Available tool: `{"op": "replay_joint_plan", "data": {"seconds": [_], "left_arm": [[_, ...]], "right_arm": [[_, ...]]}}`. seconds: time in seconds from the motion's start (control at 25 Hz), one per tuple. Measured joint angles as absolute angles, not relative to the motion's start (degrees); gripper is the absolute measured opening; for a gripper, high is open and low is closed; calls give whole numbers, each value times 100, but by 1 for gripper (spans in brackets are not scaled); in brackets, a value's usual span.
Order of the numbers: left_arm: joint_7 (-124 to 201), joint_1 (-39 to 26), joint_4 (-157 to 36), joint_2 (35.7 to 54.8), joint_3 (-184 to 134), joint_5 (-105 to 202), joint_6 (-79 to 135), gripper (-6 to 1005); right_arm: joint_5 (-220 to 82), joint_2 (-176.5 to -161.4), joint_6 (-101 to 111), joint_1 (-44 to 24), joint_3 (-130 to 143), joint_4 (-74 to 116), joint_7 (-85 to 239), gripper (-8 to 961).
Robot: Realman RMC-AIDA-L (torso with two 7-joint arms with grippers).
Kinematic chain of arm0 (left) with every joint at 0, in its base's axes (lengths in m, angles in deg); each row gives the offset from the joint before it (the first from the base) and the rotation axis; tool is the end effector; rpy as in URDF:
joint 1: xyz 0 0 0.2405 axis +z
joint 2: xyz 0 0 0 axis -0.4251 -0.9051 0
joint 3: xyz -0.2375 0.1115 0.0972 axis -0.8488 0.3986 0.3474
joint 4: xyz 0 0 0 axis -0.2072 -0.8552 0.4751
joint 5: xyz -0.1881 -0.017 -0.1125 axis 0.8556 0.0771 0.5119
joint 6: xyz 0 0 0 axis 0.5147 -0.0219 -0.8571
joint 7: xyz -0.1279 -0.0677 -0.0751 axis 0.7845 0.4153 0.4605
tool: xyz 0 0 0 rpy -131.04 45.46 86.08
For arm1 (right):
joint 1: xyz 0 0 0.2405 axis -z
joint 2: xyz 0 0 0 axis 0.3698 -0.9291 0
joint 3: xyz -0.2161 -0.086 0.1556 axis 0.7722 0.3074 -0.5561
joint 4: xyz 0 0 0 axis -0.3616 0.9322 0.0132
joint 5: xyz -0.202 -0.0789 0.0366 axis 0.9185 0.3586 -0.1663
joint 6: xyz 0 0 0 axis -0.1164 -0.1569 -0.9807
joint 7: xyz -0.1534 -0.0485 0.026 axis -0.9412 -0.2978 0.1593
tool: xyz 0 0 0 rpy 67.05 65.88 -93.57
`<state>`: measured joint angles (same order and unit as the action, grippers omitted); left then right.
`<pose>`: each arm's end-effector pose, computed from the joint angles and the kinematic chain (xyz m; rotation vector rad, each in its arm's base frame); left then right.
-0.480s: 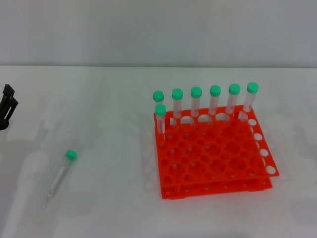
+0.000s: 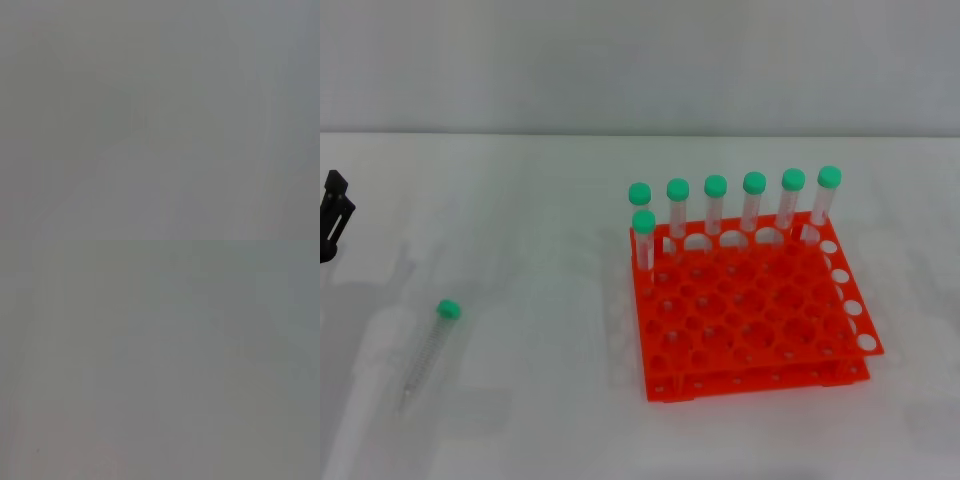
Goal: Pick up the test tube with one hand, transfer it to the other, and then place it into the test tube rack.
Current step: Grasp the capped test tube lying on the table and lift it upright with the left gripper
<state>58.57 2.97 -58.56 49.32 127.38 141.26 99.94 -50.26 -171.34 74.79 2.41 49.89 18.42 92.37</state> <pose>-0.3861 0.3258 0.0171 -1.4029 -0.5697 -0.8170 0.3964 0.3273 0.0506 -1.5034 0.4073 0.7127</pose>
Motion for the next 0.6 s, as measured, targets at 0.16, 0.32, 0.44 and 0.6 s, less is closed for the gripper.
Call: {"op": "replay_joint_plan", "data": {"seconds": [0.16, 0.32, 0.44, 0.6], "left_arm": [[5855, 299, -5856, 4934, 12738, 14141, 9977, 878], [5877, 313, -5852, 4933, 12750, 14131, 9943, 878], [6124, 317, -5752, 4927, 12779, 13990, 9938, 878], [7514, 230, -4971, 4886, 12789, 13322, 9982, 878]], "right_arm": [[-5013, -17139, 7482, 249, 4989, 1877, 9236, 646], [-5010, -17142, 7483, 258, 5007, 1923, 9247, 646], [-5010, -17143, 7484, 275, 5013, 1957, 9252, 646], [-5010, -17144, 7480, 286, 5015, 1957, 9254, 646]]}}
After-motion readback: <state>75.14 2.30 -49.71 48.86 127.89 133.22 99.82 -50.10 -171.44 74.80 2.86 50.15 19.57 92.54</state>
